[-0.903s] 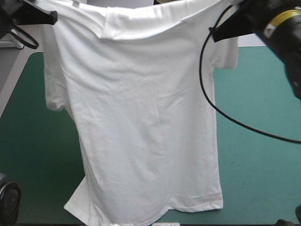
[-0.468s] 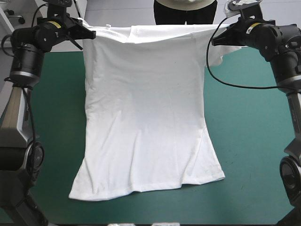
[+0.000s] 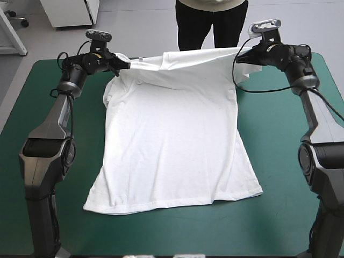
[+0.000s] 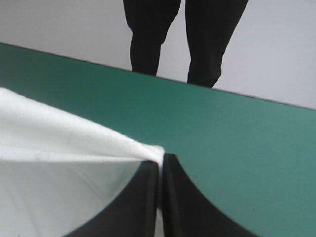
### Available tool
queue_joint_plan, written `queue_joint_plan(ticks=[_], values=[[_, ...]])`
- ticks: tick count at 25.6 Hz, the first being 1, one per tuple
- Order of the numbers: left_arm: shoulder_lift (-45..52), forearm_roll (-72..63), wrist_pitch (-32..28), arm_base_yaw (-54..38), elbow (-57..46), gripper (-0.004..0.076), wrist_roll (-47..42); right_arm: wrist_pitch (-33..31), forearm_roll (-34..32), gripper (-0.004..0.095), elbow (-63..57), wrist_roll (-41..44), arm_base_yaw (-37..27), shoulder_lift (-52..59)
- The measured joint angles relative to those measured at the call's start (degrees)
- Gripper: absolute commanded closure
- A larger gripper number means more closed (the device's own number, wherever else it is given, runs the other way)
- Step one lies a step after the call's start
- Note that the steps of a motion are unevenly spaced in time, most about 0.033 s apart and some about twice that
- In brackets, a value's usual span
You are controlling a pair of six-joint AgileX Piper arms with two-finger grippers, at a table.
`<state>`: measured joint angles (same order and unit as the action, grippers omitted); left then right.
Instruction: Fold the cloth
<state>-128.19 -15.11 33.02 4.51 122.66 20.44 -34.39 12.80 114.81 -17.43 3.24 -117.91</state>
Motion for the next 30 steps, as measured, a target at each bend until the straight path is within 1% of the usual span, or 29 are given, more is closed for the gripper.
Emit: queue_joint_plan(ticks=[1,2,4,5,9,10,11,12,14,15,16,17,21,23,24,25,26,27,28,30], values=[[-1.1,-0.7,-0.1,0.0,-0.1,0.0540,0.0,0.0,0.4,0.0896,0.0,0.0,0.0,-1.3],[-1.8,-1.2,-0.3,0.0,-0.1,0.0465,0.0,0.1,0.7,0.0872,0.0,0.0,0.0,-2.2],[-3.0,-2.0,-0.3,0.0,-0.3,0.0381,0.0,0.1,1.3,0.0832,0.0,-0.2,0.0,-3.9],[-3.3,-2.2,-0.3,0.0,-0.3,0.0357,-0.1,0.2,1.5,0.0801,0.0,-0.3,0.0,-4.6],[-3.5,-2.4,-1.0,0.0,-0.3,0.0347,-0.4,0.4,2.0,0.0611,0.0,-0.4,0.0,-6.2],[-3.5,-2.4,-1.2,0.0,-0.3,0.0347,-0.4,0.5,2.0,0.0542,0.0,-0.4,0.0,-6.3],[-3.5,-2.4,-1.2,0.0,-0.3,0.0347,-0.4,0.5,2.0,0.0450,0.0,-0.4,0.0,-6.4],[-3.5,-2.4,-1.1,0.0,-0.3,0.0347,-0.4,0.6,2.0,0.0402,0.0,-0.7,0.0,-6.5],[-3.5,-2.4,-0.7,0.0,-0.3,0.0347,-0.4,0.8,2.1,0.0249,0.0,-1.2,0.0,-6.5],[-3.4,-2.4,-0.2,0.0,-0.3,0.0347,-0.4,0.8,2.1,0.0215,0.1,-1.6,0.0,-6.5],[-3.3,-2.4,0.5,0.0,-0.3,0.0347,-0.4,0.6,2.1,0.0195,0.4,-1.8,0.0,-6.3],[-3.1,-2.4,1.3,0.0,-0.3,0.0347,-0.4,0.3,2.1,0.0197,0.8,-1.9,0.0,-6.1],[0.1,-1.9,6.3,0.0,-0.3,0.0347,-0.4,-4.0,2.1,0.0235,3.2,-1.8,-0.2,-3.8],[4.4,-0.9,11.5,0.0,-0.3,0.0347,-0.5,-8.6,1.8,0.0258,4.5,-1.4,-0.3,-0.2],[7.3,0.2,16.3,0.0,-0.1,0.0347,-0.9,-12.0,0.9,0.0260,4.6,-0.2,-0.3,3.0],[8.9,0.9,18.7,0.0,-0.1,0.0347,-1.2,-14.1,0.2,0.0260,4.6,0.6,-0.4,4.7],[11.9,2.4,23.0,0.0,0.1,0.0347,-2.2,-17.8,-0.7,0.0260,4.6,1.6,-0.7,7.6],[13.3,3.3,25.1,0.0,0.1,0.0347,-2.8,-19.8,-1.1,0.0260,4.6,2.1,-1.0,9.1],[15.6,4.8,28.8,0.0,0.1,0.0347,-4.1,-23.6,-1.6,0.0265,4.6,2.9,-1.3,11.7],[19.0,7.5,34.5,0.0,0.1,0.0347,-5.7,-29.0,-2.0,0.0292,4.6,3.7,-1.4,15.7]])
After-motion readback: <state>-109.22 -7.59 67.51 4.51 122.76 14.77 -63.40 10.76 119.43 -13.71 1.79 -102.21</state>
